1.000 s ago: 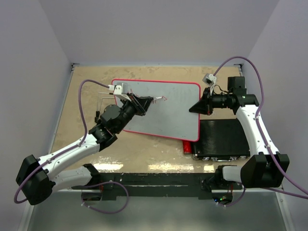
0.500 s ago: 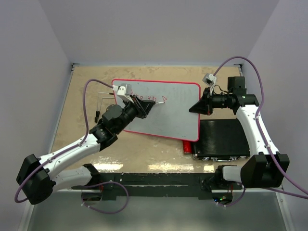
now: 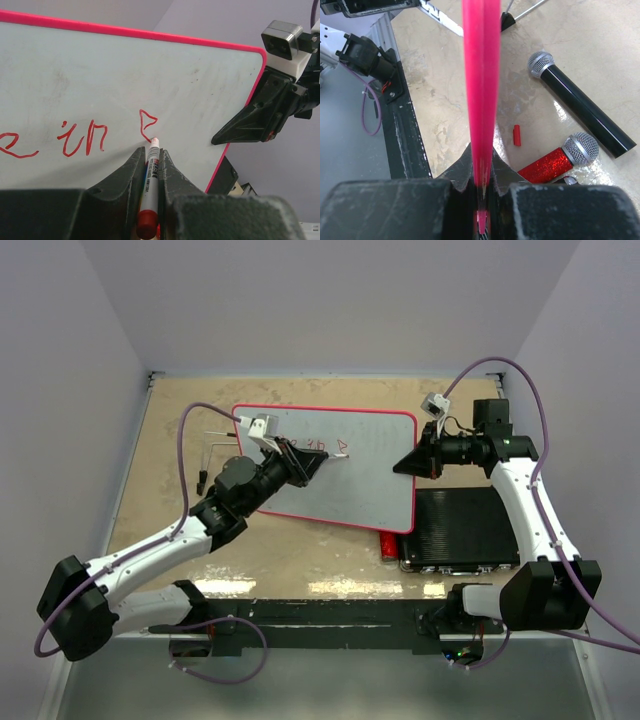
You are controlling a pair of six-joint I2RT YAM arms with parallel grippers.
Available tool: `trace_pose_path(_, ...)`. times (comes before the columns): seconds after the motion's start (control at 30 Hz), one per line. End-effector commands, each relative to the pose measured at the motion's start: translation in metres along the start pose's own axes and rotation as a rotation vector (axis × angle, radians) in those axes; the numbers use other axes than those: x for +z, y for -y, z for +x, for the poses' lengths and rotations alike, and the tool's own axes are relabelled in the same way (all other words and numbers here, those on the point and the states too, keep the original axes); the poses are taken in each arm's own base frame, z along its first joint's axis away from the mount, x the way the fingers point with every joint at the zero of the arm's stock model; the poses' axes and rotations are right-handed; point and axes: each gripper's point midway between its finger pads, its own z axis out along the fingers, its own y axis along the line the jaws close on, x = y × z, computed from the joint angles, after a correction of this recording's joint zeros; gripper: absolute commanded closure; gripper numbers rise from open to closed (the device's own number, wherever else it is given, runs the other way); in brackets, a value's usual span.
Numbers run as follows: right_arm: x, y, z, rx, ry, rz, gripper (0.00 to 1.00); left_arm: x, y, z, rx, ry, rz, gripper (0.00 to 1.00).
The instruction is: Write a sentence on the whiteboard
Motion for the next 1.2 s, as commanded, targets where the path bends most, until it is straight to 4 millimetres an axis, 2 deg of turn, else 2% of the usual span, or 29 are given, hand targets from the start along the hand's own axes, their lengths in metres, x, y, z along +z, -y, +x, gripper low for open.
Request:
trace_pose_path(0.0, -0.004, -0.011, -0.022, -0.129, 0.062, -0.025, 1.00, -0.007, 0.027, -0.045, -0.020, 0.136, 0.078, 1.00)
trace_pose_path(0.7, -0.004, -0.011, -0.022, -0.131, 0.062, -0.022, 1.00, 0.011, 0.029, -0.053, 0.003, 0.152, 0.073, 1.00)
trace_pose_path(1.17, -0.004, -0.011, -0.022, -0.127, 0.060, -0.026, 1.00, 0.009, 0.012, -0.033, 0.011, 0.084, 0.018, 1.00)
